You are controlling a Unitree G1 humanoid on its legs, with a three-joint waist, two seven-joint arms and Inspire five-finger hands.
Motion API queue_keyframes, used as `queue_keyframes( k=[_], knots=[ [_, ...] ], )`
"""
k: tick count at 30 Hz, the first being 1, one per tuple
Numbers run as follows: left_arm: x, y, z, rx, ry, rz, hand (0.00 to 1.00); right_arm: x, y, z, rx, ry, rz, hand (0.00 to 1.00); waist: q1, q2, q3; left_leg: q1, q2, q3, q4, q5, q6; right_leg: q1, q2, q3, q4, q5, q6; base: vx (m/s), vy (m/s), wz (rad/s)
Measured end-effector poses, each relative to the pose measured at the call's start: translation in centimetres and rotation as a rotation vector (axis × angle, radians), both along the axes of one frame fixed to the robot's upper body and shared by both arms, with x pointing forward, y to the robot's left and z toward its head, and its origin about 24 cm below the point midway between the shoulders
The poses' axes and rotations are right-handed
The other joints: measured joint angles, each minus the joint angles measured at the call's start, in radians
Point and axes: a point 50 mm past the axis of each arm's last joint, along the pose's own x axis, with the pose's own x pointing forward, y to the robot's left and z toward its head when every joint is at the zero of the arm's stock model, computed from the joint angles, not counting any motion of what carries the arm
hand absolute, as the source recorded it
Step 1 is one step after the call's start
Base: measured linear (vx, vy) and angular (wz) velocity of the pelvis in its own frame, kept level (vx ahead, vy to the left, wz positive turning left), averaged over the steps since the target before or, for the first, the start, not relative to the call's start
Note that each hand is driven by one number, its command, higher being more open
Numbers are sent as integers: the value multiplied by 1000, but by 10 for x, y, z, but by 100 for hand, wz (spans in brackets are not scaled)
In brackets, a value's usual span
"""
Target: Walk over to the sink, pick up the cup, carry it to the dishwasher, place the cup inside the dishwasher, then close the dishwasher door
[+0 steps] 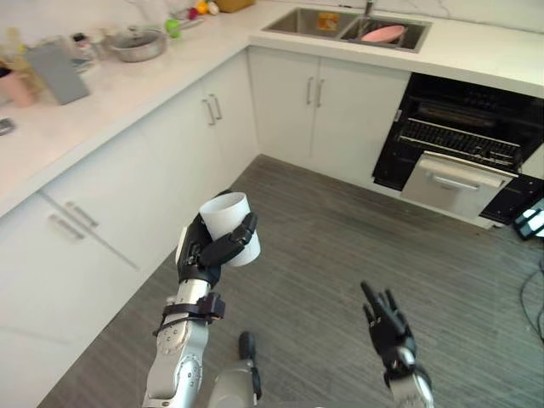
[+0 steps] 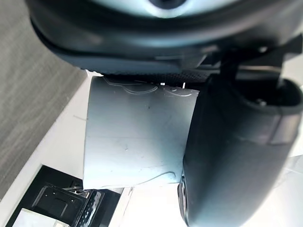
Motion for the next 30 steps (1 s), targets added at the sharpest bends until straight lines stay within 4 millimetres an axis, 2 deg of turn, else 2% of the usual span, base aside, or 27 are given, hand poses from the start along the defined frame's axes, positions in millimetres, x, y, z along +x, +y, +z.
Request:
queue_keyframes(
  k=[3,4,5,6,7,8,9,10,11,12,14,15,16,17,18,19,20,21,24,26,27,28,29,30],
  knots=[
    [-5,3,-5,4,25,7,0,-4,-4,-1,-22,24,-30,100,-12,-23,-9,49,-7,27,135,-133,21,-1,-25,17,143,54,17,449,276,-50],
    [-6,3,-5,6,26,9,0,-8,-5,-2,-27,41,-39,100,-13,-27,-8,86,-2,46,179,-165,19,-2,-38,-3,216,106,36,457,297,-67],
    [-6,4,-4,13,20,9,0,-17,-6,-6,-36,73,-54,100,-8,-33,-8,109,-7,75,217,-212,-2,-21,-49,-47,317,172,89,354,240,-62],
    [-6,3,-3,10,14,5,0,-22,-9,-7,-41,86,-63,100,-9,-31,-15,150,-26,71,155,-217,-9,-52,-70,-68,389,197,132,248,278,-74],
    [-5,3,1,14,-11,4,0,-26,-9,-10,-33,107,-71,100,-11,-54,-17,224,-62,106,83,-239,27,-129,-128,-98,582,241,215,71,135,-62],
    [-5,5,2,22,-15,8,0,-28,-9,-11,-29,115,-67,100,-15,-62,-22,245,-74,112,73,-252,39,-175,-155,-111,685,249,211,172,154,-65],
    [-4,9,2,42,-14,23,0,-30,-7,-12,-35,128,-49,100,-36,-65,-17,289,-82,129,72,-279,45,-266,-199,-175,873,223,151,251,67,-47],
    [-3,10,2,52,-10,34,0,-31,-8,-12,-48,132,-38,100,-48,-48,-6,338,-69,141,52,-292,37,-337,-216,-237,983,177,69,290,82,-49],
    [-3,10,3,63,-12,39,0,-31,-7,-11,-65,131,-24,100,-56,-28,6,368,-53,150,37,-299,31,-385,-214,-272,1020,145,22,271,83,-44],
    [-1,9,4,69,-16,46,0,-29,-5,-7,-85,115,0,100,-67,-6,20,403,-33,158,12,-310,24,-462,-199,-309,1011,109,-4,217,22,-28],
    [3,6,7,63,-30,32,0,-27,1,2,-104,74,25,100,-85,7,29,432,-4,157,-3,-334,6,-554,-159,-344,850,73,-1,262,-51,-9],
    [3,0,7,54,-32,15,0,-28,4,8,-108,46,22,100,-87,15,34,456,17,156,-9,-353,-12,-577,-132,-380,652,73,-1,350,-146,2],
    [3,-6,7,48,-32,-12,0,-31,4,12,-130,33,28,100,-85,13,33,485,33,152,-12,-377,-38,-567,-104,-425,376,107,7,380,-159,5],
    [2,-8,6,47,-32,-28,0,-33,4,14,-145,31,34,100,-83,3,27,502,31,149,-15,-390,-49,-546,-94,-450,214,150,13,465,-140,27],
    [1,-16,3,42,-18,-70,0,-38,1,19,-180,18,43,100,-88,-3,20,549,26,101,-21,-418,-70,-483,-81,-485,80,374,-63,522,-74,6],
    [0,-30,-2,12,10,-119,0,-37,-8,25,-235,3,56,100,-73,57,20,577,47,58,-30,-414,-57,-460,-37,-494,89,349,-72,521,-26,-11],
    [0,-33,-1,12,5,-141,0,-33,-8,29,-249,-15,66,100,-64,62,22,585,50,67,-24,-398,-57,-470,-35,-488,129,332,-86,454,-16,-47],
    [1,-39,0,4,3,-167,0,-26,-6,37,-263,-55,79,100,-61,63,23,598,53,72,-23,-369,-70,-482,-37,-494,184,289,-103,377,-67,-30],
    [4,-52,6,-5,-31,-237,0,-15,1,58,-290,-158,97,100,-63,64,22,616,60,69,-6,-340,-60,-481,-46,-492,259,198,-98,330,-106,3],
    [3,-62,9,-1,-51,-309,0,-11,3,68,-303,-205,79,100,-68,64,19,575,87,95,138,-334,-54,-459,-61,-523,304,104,-89,203,-125,35],
    [2,-64,8,1,-50,-323,0,-12,2,68,-301,-204,69,100,-67,66,19,550,106,109,212,-326,-42,-444,-60,-532,304,91,-87,144,-152,35],
    [0,-67,7,0,-47,-342,0,-16,2,68,-296,-197,52,100,-62,70,16,486,153,124,383,-271,-31,-411,-51,-549,292,70,-85,142,-150,13],
    [-2,-68,5,-13,-37,-340,0,-20,1,67,-297,-190,49,100,-57,83,9,407,217,120,552,-159,-29,-366,-22,-562,243,57,-81,213,-133,1],
    [-3,-69,4,-24,-29,-333,0,-21,0,67,-301,-187,49,100,-56,106,5,365,257,108,619,-68,-31,-331,10,-569,193,57,-80,346,-103,-23]
  ],
)
